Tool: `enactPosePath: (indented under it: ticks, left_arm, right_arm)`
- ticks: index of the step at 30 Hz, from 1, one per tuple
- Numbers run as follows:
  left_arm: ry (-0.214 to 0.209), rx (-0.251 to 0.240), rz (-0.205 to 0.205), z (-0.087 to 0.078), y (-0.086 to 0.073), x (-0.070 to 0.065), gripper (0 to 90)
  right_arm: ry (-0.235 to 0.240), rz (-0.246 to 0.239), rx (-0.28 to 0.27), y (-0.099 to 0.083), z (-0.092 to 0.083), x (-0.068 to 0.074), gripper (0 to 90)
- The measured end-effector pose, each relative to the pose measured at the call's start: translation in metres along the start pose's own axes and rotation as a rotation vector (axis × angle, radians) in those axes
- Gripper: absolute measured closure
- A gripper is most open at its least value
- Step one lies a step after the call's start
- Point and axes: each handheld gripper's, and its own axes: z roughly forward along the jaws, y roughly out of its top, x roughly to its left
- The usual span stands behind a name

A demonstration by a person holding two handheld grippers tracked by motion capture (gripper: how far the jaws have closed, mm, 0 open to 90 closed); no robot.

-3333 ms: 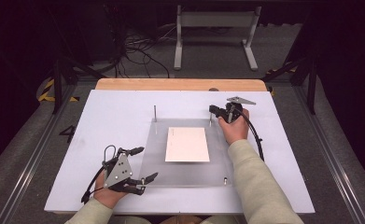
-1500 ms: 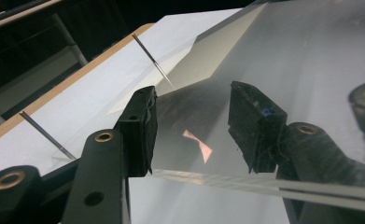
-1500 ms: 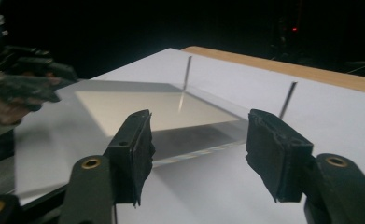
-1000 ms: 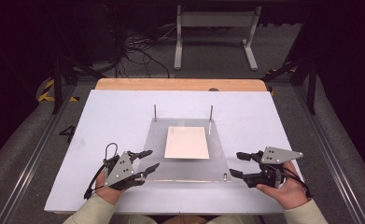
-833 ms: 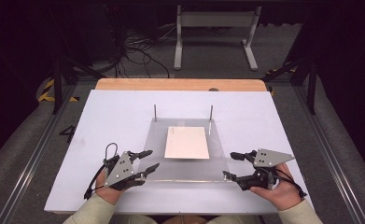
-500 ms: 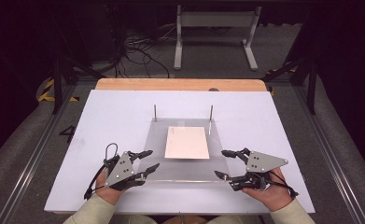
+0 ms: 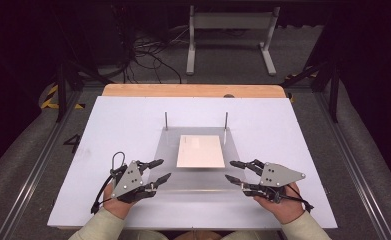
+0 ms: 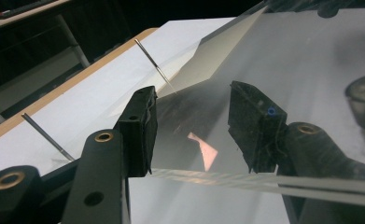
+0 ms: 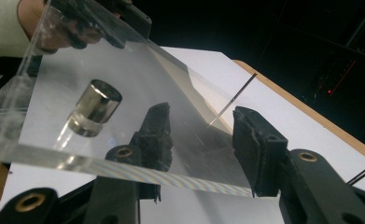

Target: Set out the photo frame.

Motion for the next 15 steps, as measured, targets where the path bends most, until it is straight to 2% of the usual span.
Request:
enactPosePath:
  ticks: [8, 15]
  left_arm:
    - [0.015, -0.014, -0.014, 0.001, 0.009, 0.003, 50.6]
    - [0.049, -0.033, -0.005, 0.001, 0.019, 0.009, 50.6]
  right_arm:
    - [-0.012, 0.001, 0.016, 0.010, -0.002, -0.006, 58.0]
    - [-0.042, 0.000, 0.027, 0.021, -0.001, -0.012, 59.2]
